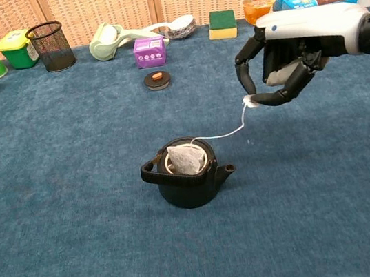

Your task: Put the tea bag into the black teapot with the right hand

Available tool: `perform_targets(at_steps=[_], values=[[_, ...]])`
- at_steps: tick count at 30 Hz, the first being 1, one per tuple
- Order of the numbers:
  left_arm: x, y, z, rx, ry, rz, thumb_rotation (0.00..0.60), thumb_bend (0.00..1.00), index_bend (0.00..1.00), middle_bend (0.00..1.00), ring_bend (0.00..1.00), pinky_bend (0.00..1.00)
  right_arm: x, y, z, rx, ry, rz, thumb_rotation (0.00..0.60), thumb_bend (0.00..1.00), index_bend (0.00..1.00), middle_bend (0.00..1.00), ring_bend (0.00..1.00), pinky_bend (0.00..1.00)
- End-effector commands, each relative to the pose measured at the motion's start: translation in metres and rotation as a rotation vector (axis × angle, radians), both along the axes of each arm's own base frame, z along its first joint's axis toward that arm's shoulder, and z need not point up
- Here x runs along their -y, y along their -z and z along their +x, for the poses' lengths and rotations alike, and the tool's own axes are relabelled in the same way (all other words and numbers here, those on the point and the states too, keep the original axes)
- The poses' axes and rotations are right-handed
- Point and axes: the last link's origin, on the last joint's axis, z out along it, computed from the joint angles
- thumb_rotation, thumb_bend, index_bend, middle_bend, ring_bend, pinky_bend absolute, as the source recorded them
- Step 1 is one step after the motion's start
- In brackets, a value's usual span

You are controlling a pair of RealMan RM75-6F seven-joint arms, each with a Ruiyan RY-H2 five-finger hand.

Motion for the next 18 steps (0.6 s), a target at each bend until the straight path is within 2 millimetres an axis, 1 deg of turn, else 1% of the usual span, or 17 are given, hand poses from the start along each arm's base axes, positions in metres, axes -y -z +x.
perform_targets(at_steps=[1, 5, 9, 16, 18], values=[[-0.001, 0.001, 0.003, -0.003, 0.007, -0.006, 0.600, 0.45, 0.16, 0.19, 0.08, 0.14, 0.001, -0.003, -0.015, -0.042, 0.013, 0.009, 0.600, 0.46, 0.62, 0.99, 1.00, 1.00], [-0.002, 0.003, 0.007, -0.008, 0.010, -0.009, 0.600, 0.45, 0.16, 0.19, 0.08, 0.14, 0.002, -0.007, -0.028, -0.072, 0.018, 0.011, 0.600, 0.44, 0.51, 0.94, 1.00, 1.00], [-0.003, 0.003, 0.010, -0.012, 0.017, -0.011, 0.600, 0.45, 0.16, 0.19, 0.08, 0.14, 0.002, -0.010, -0.034, -0.071, 0.012, 0.005, 0.600, 0.43, 0.38, 0.92, 1.00, 1.00], [-0.002, 0.002, 0.014, -0.017, 0.023, -0.007, 0.600, 0.45, 0.16, 0.19, 0.08, 0.14, 0.003, -0.015, -0.040, -0.077, -0.002, -0.008, 0.600, 0.42, 0.27, 0.90, 1.00, 1.00], [-0.002, 0.002, 0.015, -0.019, 0.024, -0.007, 0.600, 0.45, 0.16, 0.19, 0.08, 0.14, 0.002, -0.016, -0.042, -0.087, -0.008, -0.005, 0.600, 0.42, 0.22, 0.87, 1.00, 1.00]])
